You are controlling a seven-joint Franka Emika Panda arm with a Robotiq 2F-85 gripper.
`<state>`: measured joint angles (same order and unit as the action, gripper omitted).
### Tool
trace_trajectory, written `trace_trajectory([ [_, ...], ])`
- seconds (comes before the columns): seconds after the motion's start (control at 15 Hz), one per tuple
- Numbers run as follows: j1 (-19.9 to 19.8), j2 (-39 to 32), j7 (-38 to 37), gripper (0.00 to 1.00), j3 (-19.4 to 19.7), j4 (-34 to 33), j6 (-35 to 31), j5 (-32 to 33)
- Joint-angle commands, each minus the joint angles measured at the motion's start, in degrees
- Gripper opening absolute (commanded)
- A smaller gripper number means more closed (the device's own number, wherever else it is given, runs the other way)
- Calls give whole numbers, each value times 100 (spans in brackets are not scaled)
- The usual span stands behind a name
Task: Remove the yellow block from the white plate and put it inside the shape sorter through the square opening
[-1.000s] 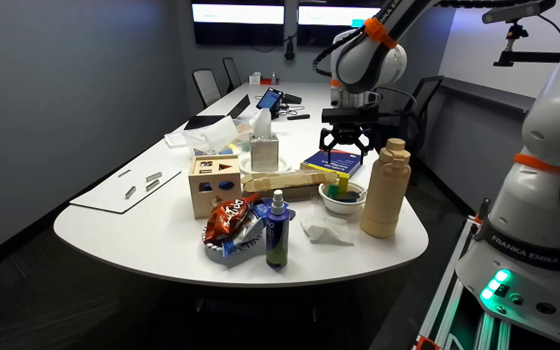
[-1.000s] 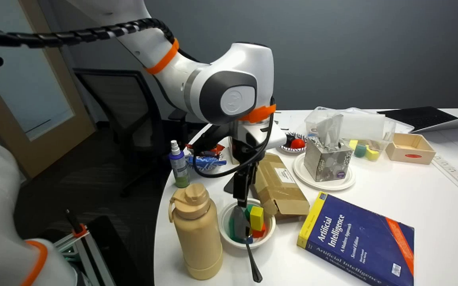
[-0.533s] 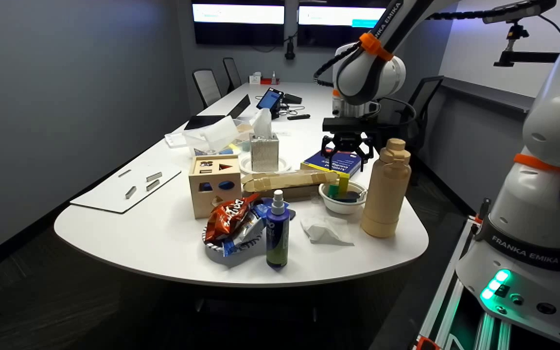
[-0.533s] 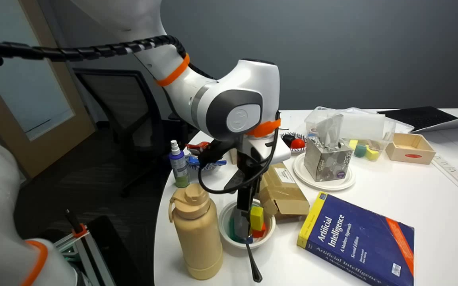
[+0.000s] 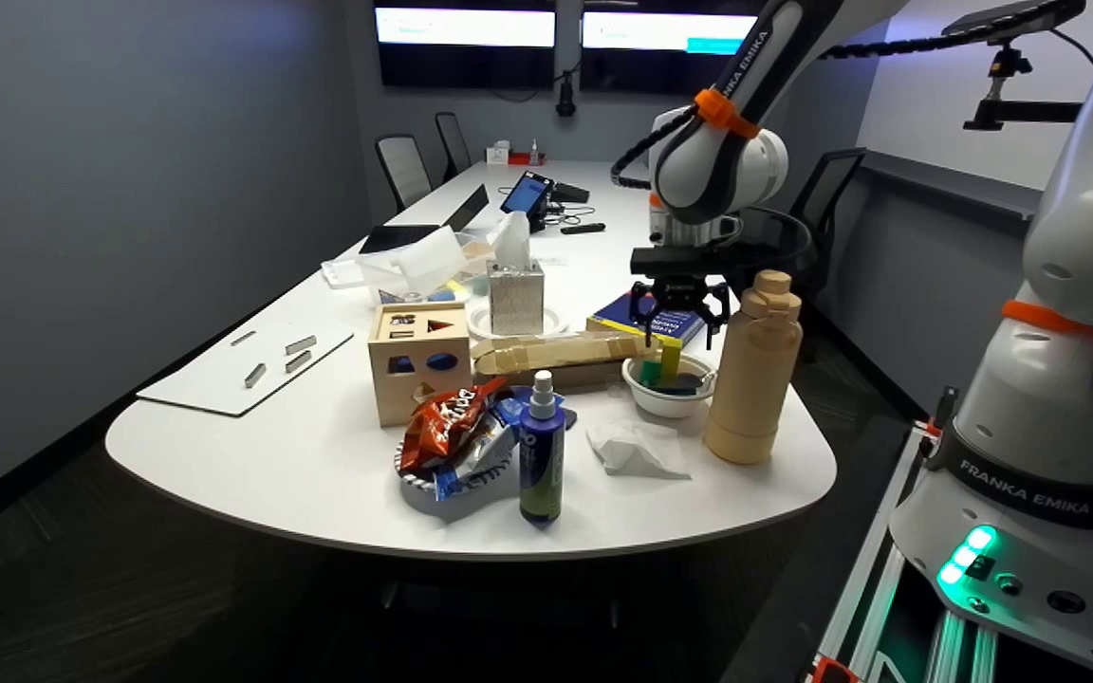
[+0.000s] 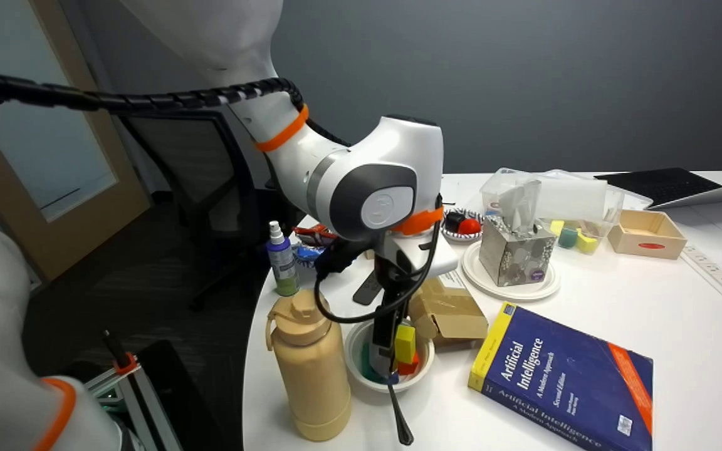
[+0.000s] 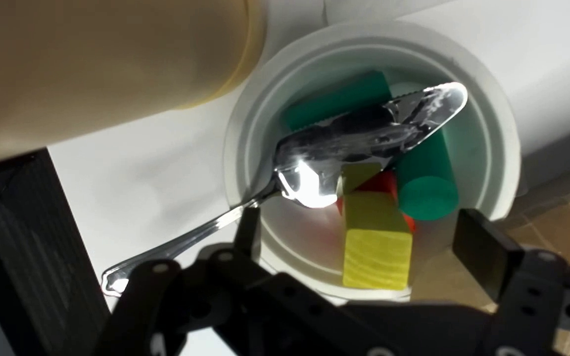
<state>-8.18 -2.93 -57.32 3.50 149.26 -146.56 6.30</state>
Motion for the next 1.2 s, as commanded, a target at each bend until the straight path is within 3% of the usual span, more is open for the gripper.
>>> trace_trajectory([
  [0.0,149,-143,-81,100,137,-38,-136,-113],
  [0.53,299,-273,-233,100,249,-61,-355,45],
  [0.67,329,-286,-290,92,279,-61,-429,91],
  [0.8,347,-301,-363,69,319,-66,-484,167],
  [1.13,390,-347,-572,31,449,-70,-626,402],
])
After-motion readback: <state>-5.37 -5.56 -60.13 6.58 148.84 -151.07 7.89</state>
